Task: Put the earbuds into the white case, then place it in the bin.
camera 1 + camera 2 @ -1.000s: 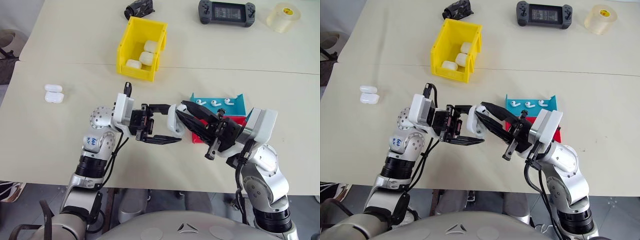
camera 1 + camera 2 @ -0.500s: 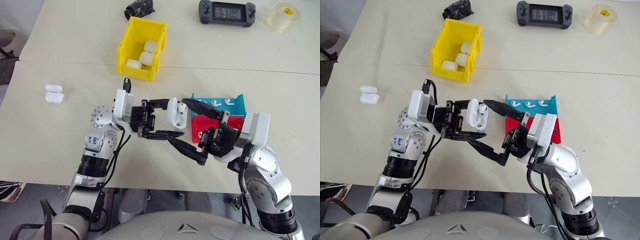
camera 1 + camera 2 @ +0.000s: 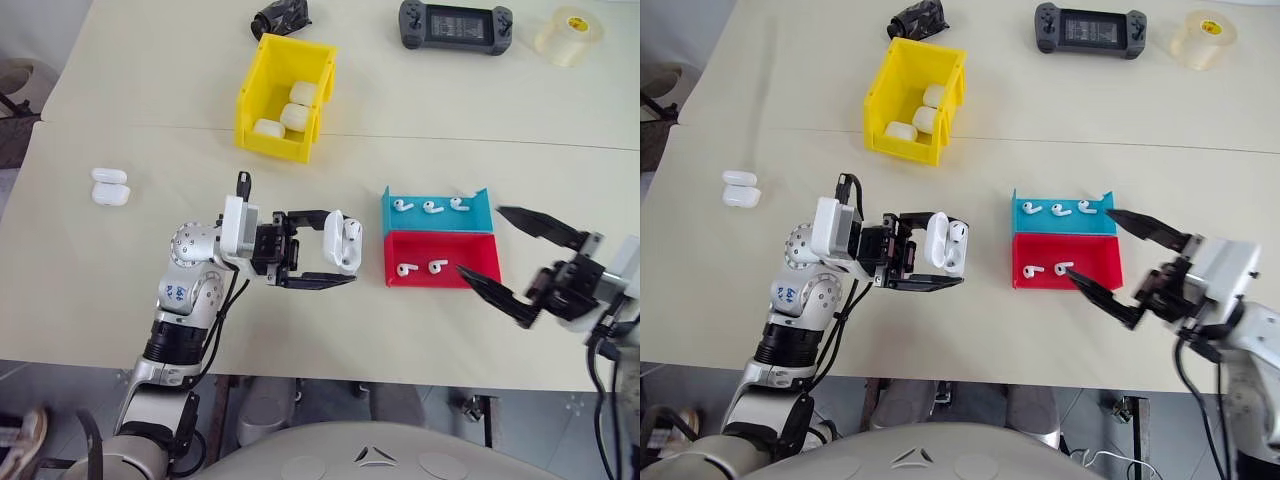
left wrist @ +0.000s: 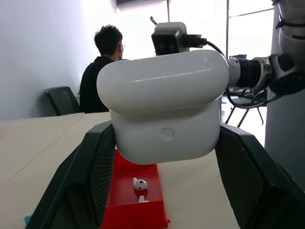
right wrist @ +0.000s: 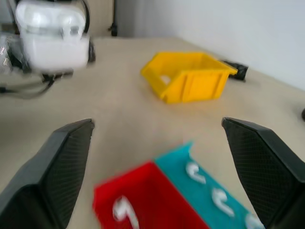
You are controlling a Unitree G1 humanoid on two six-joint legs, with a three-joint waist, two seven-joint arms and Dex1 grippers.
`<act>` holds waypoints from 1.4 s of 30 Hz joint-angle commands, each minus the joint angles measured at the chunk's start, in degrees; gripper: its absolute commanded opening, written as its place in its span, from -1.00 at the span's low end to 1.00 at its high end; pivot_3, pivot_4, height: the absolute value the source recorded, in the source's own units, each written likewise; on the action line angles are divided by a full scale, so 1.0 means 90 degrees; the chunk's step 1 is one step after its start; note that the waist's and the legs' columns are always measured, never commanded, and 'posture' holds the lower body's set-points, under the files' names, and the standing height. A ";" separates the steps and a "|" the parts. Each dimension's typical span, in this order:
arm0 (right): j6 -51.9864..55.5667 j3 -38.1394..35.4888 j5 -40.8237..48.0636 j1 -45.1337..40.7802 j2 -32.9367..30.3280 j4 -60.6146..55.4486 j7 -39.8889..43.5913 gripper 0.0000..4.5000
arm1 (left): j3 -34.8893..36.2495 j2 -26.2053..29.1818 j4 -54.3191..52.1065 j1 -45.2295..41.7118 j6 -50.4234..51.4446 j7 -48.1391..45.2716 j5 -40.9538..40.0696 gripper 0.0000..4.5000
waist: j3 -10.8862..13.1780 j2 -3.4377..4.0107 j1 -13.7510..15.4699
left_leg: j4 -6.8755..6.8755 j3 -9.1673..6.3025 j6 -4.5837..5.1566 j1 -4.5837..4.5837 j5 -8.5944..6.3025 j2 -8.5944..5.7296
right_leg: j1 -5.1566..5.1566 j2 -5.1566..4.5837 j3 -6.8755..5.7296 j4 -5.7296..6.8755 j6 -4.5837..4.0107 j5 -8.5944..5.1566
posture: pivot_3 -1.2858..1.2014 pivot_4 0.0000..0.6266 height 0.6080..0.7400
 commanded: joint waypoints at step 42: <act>0.1666 0.5656 -0.4581 -0.7770 -0.1085 0.5303 0.1484 0.99 | -0.0438 -0.0262 -0.0263 0.0518 -0.0876 0.0521 0.0371 0.25 | 0.0002 0.0010 -0.0042 | 0.0003 0.0000 -0.0015 -0.0021 0.0002 0.0010 | -0.0023 -0.0011 -0.0023 -0.0015 0.0002 0.0001 | 0.03 -0.52 1.00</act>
